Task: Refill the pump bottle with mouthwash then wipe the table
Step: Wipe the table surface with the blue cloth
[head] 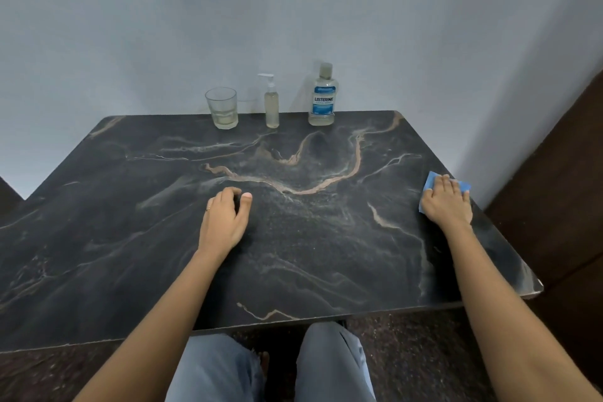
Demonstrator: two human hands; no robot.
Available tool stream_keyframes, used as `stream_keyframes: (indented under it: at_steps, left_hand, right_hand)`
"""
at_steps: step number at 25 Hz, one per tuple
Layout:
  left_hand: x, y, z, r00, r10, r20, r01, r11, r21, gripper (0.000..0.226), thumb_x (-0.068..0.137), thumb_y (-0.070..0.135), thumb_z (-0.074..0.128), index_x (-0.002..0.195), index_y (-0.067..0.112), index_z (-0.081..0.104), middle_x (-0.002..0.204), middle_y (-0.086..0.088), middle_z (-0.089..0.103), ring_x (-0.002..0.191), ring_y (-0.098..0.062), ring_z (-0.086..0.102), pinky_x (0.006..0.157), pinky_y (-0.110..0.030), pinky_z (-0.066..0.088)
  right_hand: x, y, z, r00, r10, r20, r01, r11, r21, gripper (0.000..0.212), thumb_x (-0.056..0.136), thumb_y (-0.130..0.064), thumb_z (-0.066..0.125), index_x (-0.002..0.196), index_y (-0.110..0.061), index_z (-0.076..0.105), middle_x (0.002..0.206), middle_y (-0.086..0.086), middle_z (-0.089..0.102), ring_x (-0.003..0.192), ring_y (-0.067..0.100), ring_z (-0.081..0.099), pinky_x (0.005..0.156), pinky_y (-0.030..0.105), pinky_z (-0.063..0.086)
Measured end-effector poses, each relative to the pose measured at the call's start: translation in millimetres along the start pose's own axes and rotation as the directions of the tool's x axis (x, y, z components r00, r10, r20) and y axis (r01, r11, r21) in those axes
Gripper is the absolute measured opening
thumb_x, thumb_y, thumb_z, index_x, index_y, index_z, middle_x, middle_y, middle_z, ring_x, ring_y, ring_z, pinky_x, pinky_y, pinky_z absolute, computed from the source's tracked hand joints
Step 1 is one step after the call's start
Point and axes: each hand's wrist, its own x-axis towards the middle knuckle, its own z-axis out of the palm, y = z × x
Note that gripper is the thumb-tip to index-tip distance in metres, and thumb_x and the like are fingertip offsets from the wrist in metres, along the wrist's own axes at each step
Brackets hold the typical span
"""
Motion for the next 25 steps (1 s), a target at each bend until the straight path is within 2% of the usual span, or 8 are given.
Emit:
stream_keyframes:
  at_steps: [3,8,13,16,19,21,23,25]
  left_hand:
    - [9,-7,-5,0.997,-0.063,-0.038,0.059,0.993,-0.107,0.046,0.098,0.051,0.033,0.114,0.015,0.056,0.106,-0.001,0.063,0.105,-0.024,0.055,0.091,-0.044,0.046]
    - [19,-17,-24,0.994,-0.100,-0.045,0.089,0.975,-0.203,0.039,0.101,0.042,0.036,0.116,0.012,0.056,0.106,0.002,0.060,0.103,-0.017,0.053,0.088,-0.033,0.041]
    - [33,-54,-62,0.975,-0.187,-0.121,0.155,0.959,-0.236,0.036,0.102,0.039,0.035,0.116,0.012,0.055,0.108,0.000,0.058,0.101,-0.015,0.051,0.084,-0.027,0.034]
    - [34,-83,-92,0.946,-0.265,-0.186,0.209,0.939,-0.273,0.035,0.103,0.039,0.035,0.114,0.013,0.055,0.106,0.000,0.058,0.098,-0.015,0.050,0.083,-0.025,0.033]
    - [28,-113,-121,0.909,-0.335,-0.247,0.264,0.923,-0.281,0.032,0.103,0.039,0.035,0.109,0.015,0.054,0.103,-0.001,0.058,0.095,-0.016,0.051,0.081,-0.026,0.033]
    - [23,-128,-137,0.885,-0.368,-0.284,0.289,0.914,-0.284,0.032,0.103,0.039,0.035,0.108,0.015,0.054,0.102,-0.001,0.058,0.093,-0.015,0.050,0.080,-0.026,0.032]
    - [16,-139,-151,0.860,-0.389,-0.329,0.306,0.911,-0.278,0.032,0.103,0.037,0.035,0.108,0.013,0.055,0.100,0.000,0.057,0.092,-0.014,0.050,0.078,-0.023,0.031]
    - [8,-152,-164,0.835,-0.398,-0.380,0.305,0.909,-0.284,0.031,0.103,0.035,0.036,0.107,0.011,0.056,0.100,-0.002,0.058,0.091,-0.014,0.051,0.078,-0.023,0.032]
  right_hand:
    - [19,-61,11,0.997,-0.072,0.024,0.072,0.997,0.006,0.056,0.099,-0.027,0.016,0.151,-0.006,0.008,0.160,0.007,0.005,0.148,0.022,0.003,0.120,0.043,0.000]
    - [22,-176,34,0.973,-0.228,0.033,0.227,0.974,0.020,0.057,0.099,-0.028,0.018,0.151,-0.006,0.009,0.160,0.008,0.006,0.148,0.023,0.005,0.120,0.042,0.001]
    - [-8,-295,61,0.902,-0.432,0.022,0.430,0.901,0.061,0.057,0.099,-0.029,0.021,0.150,-0.005,0.013,0.159,0.010,0.011,0.147,0.024,0.009,0.120,0.042,0.003]
    - [-36,-362,75,0.836,-0.547,0.055,0.541,0.836,0.089,0.057,0.100,-0.031,0.020,0.151,-0.006,0.012,0.160,0.008,0.009,0.148,0.023,0.006,0.120,0.041,0.001]
    - [-73,-418,88,0.738,-0.669,0.092,0.660,0.743,0.110,0.059,0.100,-0.035,0.019,0.151,-0.007,0.012,0.160,0.007,0.007,0.148,0.022,0.004,0.120,0.040,-0.001]
    - [-107,-452,95,0.643,-0.758,0.114,0.748,0.652,0.120,0.059,0.100,-0.037,0.019,0.151,-0.008,0.012,0.160,0.006,0.008,0.148,0.021,0.004,0.120,0.040,-0.001]
    - [-150,-482,102,0.518,-0.844,0.141,0.835,0.535,0.131,0.059,0.100,-0.038,0.021,0.151,-0.010,0.011,0.160,0.005,0.008,0.148,0.021,0.004,0.120,0.039,0.000]
    - [-197,-506,108,0.353,-0.918,0.181,0.914,0.380,0.140,0.060,0.100,-0.038,0.022,0.152,-0.010,0.010,0.160,0.005,0.007,0.148,0.021,0.003,0.120,0.039,0.000]
